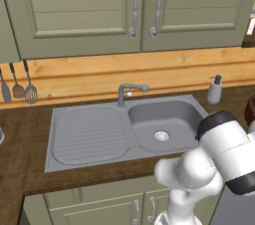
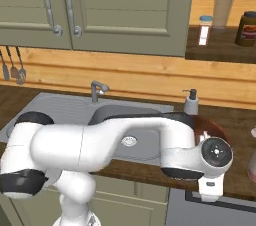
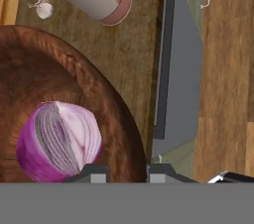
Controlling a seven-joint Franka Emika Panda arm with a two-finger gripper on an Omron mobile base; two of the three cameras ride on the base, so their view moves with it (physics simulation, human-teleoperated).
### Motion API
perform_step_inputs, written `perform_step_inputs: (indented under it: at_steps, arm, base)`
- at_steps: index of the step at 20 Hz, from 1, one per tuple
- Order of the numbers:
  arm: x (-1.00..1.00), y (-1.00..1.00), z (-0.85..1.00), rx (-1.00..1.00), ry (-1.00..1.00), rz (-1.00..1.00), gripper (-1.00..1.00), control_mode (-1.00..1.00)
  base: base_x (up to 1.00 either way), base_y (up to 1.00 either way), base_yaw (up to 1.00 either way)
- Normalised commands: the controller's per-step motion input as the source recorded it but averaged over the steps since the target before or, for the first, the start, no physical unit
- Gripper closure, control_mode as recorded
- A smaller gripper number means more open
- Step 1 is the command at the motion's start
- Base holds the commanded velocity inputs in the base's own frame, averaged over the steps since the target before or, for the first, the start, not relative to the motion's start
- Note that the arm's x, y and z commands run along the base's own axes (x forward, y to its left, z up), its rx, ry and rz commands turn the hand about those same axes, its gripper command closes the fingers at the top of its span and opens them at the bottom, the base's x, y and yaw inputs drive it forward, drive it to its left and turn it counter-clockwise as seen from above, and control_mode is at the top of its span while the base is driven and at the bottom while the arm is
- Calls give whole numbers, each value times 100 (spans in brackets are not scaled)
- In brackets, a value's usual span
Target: Pick the onion from the sink and place it in the bowl. Then pick the bowl and place it in the microwave. Then close the microwave door and press the start button.
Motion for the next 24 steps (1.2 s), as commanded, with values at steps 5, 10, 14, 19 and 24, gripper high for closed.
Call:
perform_step_inputs:
  at_steps: [5, 10, 14, 19, 24]
  arm:
    - [0, 45, 29, 0, 0, 0, 100, -100]
    - [0, 29, 12, 0, 2, 0, 100, -100]
    - [0, 4, 0, 0, 3, 0, 100, -100]
    - [0, 23, 17, 0, 7, 0, 100, -100]
    - [0, 20, 14, 0, 3, 1, 100, -100]
  base:
    - [0, 0, 0]
    - [0, 0, 0]
    - [0, 0, 0]
    - [0, 0, 0]
    - [0, 0, 0]
